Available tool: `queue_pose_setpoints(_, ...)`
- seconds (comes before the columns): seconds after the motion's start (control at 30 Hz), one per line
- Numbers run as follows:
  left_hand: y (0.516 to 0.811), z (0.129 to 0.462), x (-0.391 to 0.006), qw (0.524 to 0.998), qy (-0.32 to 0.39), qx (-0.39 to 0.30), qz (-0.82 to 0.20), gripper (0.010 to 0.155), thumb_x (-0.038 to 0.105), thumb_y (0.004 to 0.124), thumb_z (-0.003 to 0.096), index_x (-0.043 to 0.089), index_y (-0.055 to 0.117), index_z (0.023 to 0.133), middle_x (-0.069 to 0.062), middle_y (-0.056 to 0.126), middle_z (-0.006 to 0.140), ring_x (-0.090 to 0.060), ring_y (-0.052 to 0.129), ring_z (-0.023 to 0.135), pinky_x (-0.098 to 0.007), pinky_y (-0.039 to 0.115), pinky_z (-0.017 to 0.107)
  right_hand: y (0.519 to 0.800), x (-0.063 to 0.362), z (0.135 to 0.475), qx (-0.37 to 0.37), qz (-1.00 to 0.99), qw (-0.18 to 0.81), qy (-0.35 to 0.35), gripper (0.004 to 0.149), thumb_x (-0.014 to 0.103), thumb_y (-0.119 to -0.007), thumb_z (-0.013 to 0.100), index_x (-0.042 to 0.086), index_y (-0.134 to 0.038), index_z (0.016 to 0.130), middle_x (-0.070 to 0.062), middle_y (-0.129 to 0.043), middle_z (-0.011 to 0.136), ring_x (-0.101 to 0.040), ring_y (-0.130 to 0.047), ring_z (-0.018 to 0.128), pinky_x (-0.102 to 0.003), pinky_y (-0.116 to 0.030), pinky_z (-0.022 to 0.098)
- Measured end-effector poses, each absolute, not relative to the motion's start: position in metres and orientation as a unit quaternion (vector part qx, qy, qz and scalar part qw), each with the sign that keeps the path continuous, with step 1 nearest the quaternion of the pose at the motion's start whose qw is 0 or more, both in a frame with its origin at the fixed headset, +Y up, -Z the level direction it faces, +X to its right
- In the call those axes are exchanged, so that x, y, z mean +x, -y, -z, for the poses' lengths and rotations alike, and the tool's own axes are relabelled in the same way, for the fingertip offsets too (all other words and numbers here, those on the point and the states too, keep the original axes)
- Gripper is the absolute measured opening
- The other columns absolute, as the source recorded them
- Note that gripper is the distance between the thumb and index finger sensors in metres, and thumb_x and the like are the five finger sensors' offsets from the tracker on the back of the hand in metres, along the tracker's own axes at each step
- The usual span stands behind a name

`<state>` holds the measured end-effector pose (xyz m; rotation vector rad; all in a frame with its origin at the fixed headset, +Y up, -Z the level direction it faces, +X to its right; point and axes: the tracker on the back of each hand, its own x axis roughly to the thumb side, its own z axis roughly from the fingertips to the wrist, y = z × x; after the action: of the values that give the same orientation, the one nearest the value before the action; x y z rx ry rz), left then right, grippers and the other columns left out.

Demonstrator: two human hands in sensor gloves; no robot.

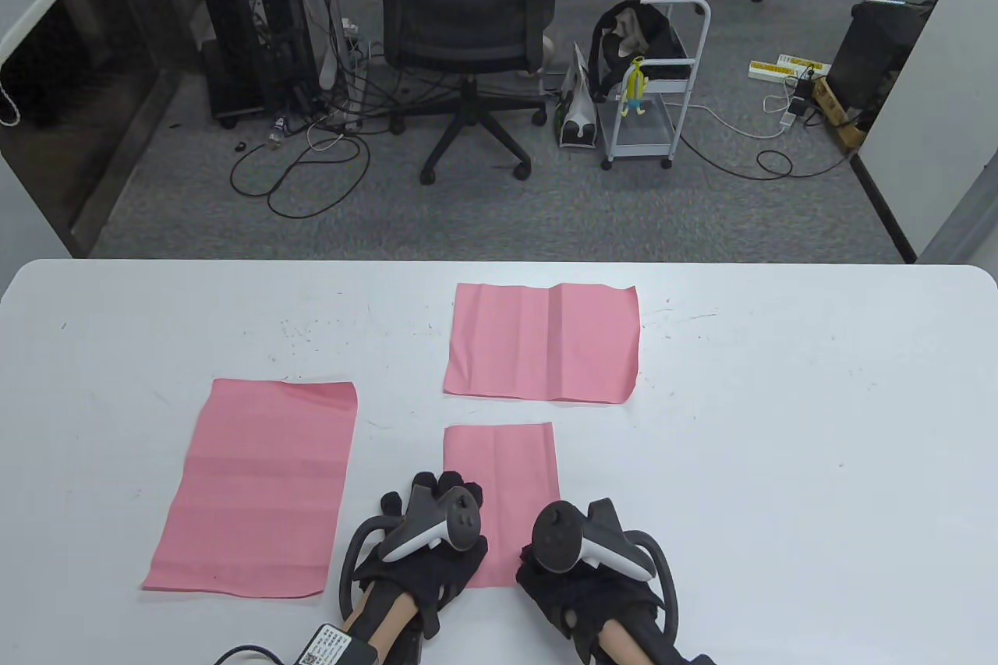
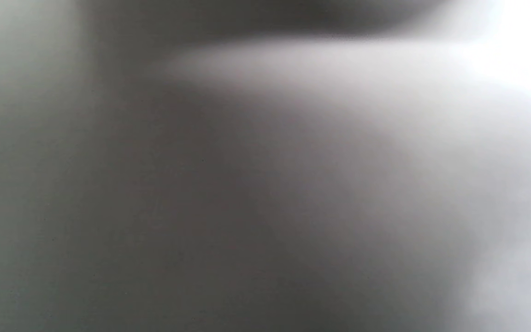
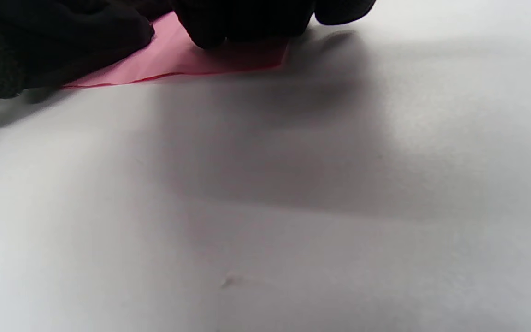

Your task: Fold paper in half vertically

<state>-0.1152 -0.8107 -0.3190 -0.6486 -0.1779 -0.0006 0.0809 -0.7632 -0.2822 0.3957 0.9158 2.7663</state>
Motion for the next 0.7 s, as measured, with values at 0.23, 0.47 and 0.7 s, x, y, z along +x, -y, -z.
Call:
queue_pose_setpoints(0.23,0.811,0.319,-0.115,0.944,0.087,-0.319,0.000,0.076,0.066,0.033,0.0514,0.040,-0.006,0.111,0.009,-0.014,0.119,-0.029,-0.011,0.112,-0.065,0.006,0.080,0.758,0.107,0.320,0.036,-0.921,0.247,-0.299,0.062,0.052,-0.061,0.051,0.027,-0.049,0.107,-0.006,-0.046,0.114,-0.038,-0.045,0.104,-0.057,-0.047,0.076)
queue_pose_setpoints(0.47,0.811,0.319,-0.115,0.944,0.087,-0.319,0.000,0.076,0.066,0.033,0.0514,0.040,-0.007,0.110,0.009,-0.015,0.119,-0.029,-0.011,0.112,-0.065,0.005,0.080,0.785,0.118,0.350,-0.051,-0.911,0.262,-0.314,0.072,0.055,-0.059,0.052,0.026,-0.027,0.109,-0.007,-0.015,0.116,-0.042,-0.008,0.103,-0.061,-0.022,0.075)
queue_pose_setpoints(0.7,0.811,0.319,-0.115,0.943,0.089,-0.321,-0.001,0.076,0.066,0.033,0.0515,0.040,-0.007,0.110,0.009,-0.015,0.119,-0.030,-0.011,0.112,-0.065,0.005,0.080,0.801,0.109,0.347,-0.033,-0.937,0.168,-0.306,0.072,0.056,-0.058,0.051,0.027,-0.025,0.108,-0.005,-0.009,0.115,-0.040,-0.005,0.103,-0.060,-0.015,0.074)
